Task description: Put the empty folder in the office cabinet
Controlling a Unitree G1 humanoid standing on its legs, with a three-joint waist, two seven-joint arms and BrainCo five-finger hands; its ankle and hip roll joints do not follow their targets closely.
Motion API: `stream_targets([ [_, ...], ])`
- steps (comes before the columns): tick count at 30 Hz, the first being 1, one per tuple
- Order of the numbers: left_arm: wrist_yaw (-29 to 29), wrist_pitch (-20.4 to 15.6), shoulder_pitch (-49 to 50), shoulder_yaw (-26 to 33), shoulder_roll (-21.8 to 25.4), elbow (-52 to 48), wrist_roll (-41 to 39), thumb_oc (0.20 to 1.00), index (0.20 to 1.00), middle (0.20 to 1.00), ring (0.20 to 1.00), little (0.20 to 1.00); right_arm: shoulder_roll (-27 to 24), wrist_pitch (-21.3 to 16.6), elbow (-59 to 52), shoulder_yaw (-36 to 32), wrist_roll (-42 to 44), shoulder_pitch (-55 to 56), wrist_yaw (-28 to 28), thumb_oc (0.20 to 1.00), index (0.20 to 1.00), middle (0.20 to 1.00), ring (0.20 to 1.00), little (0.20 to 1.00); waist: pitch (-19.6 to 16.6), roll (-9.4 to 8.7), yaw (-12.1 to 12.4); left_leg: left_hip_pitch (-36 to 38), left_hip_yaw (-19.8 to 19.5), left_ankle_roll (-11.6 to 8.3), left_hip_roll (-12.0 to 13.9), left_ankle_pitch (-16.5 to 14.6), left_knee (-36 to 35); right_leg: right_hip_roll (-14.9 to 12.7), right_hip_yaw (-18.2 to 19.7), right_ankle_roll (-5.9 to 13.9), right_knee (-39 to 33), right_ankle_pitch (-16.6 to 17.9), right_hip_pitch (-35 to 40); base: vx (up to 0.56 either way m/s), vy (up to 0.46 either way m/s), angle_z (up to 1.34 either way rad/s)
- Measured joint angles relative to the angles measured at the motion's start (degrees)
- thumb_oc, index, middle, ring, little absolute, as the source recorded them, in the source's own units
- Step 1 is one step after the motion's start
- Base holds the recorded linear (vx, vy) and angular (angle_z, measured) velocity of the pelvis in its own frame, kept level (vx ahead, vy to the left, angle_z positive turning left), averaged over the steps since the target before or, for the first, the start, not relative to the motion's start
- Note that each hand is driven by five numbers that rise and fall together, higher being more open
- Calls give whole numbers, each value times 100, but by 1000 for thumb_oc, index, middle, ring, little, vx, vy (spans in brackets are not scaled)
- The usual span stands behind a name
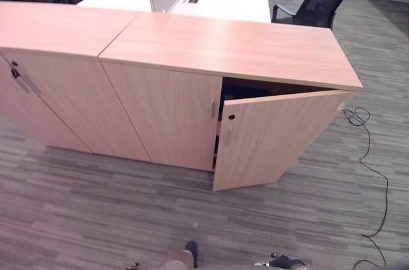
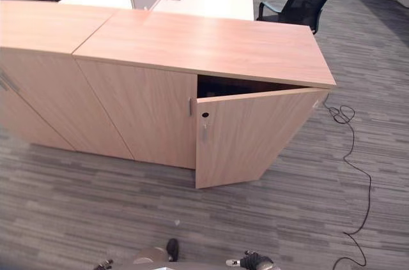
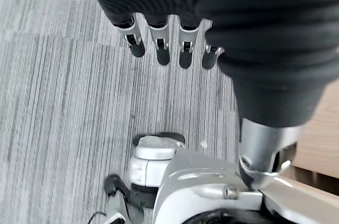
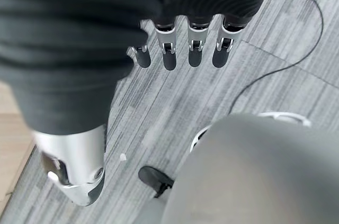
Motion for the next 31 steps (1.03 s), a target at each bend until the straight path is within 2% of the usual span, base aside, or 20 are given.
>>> stream_targets([
  [5,-73,-32,-142,-390,50,-238,122,1000,1000,1000,1000,1000,83,-7,-76,267,-456,-201,38,1000,1000,1000,1000,1000,-56,113,-117,72,22,18,-111,-13,-43,-165,153,88,176,-13,-36,1,90,-3],
  [10,-146,-40,-128,-494,64,-231,248,1000,1000,1000,1000,1000,-14,-12,-49,335,-568,-167,37,1000,1000,1000,1000,1000,-129,221,-153,100,93,18,-94,-64,-108,-197,307,160,337,-135,-90,-8,61,-11],
  [13,-156,-42,-119,-506,70,-221,316,1000,1000,1000,1000,1000,-108,-8,-17,290,-728,-75,38,1000,1000,1000,1000,1000,-157,241,-159,108,106,20,-83,-62,-83,-202,341,136,403,-182,-105,-9,31,-3],
  [23,-169,-52,-116,-500,70,-178,318,1000,1000,1000,1000,1000,-159,-20,-23,179,-767,-3,129,1000,1000,1000,1000,1000,-187,223,-149,113,95,53,-84,-32,1,-225,413,74,539,-227,-125,2,2,2],
  [31,-179,-38,51,-489,71,-154,426,1000,1000,1000,1000,1000,-166,-21,-18,-16,-759,42,142,1000,1000,1000,1000,1000,-207,188,-208,143,93,53,-80,-35,-9,-220,448,115,548,-257,-101,0,0,0],
])
